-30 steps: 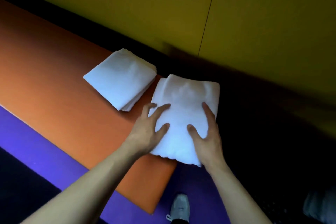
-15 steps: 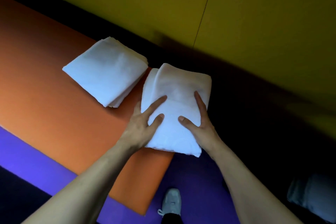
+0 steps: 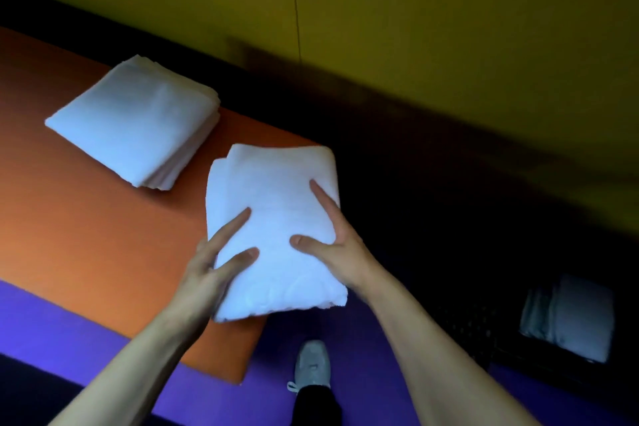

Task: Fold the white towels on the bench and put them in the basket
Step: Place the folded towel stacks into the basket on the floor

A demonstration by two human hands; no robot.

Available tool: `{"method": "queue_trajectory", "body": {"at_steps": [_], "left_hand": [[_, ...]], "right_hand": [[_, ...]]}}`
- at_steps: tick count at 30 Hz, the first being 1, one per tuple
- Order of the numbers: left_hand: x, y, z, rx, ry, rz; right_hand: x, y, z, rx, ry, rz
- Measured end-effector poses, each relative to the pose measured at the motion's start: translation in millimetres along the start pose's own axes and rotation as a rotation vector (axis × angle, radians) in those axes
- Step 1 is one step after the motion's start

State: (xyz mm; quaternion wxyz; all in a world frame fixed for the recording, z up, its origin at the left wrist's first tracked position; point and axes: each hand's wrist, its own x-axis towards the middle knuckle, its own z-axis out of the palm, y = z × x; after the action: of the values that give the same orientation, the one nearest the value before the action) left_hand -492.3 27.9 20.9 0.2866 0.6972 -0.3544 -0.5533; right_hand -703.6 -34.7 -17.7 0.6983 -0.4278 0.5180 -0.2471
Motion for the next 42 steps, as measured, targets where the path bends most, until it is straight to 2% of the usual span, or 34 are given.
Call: {"method": "queue_trajectory", "body": {"at_steps": [6, 12, 17, 26, 30, 35, 42], "left_hand": [[-32, -11, 17, 0.073, 0.041, 0.012], [-45, -13, 73, -0.096, 0.081, 0.034], [-57, -12, 169, -0.149, -0.038, 0.045], [-78, -37, 393, 0.004, -0.314, 0.055], [-76, -63, 484, 0.079, -0.396, 0.118], [-42, -96, 579, 0.105, -0.481, 0.143], [16, -150, 651, 0.066, -0.454, 0.167]], "right_hand": [[-26, 32, -1, 0.071, -0.01, 0.025], [-49, 52, -46, 0.134, 0.005, -0.031], [-101, 78, -132, 0.155, 0.066, -0.055], [-241, 159, -323, 0.245, 0.322, -0.018], [-283, 203, -390, 0.228, 0.454, 0.002], [-286, 264, -462, 0.208, 0.526, 0.023], [-236, 344, -526, 0.145, 0.533, 0.042]]}}
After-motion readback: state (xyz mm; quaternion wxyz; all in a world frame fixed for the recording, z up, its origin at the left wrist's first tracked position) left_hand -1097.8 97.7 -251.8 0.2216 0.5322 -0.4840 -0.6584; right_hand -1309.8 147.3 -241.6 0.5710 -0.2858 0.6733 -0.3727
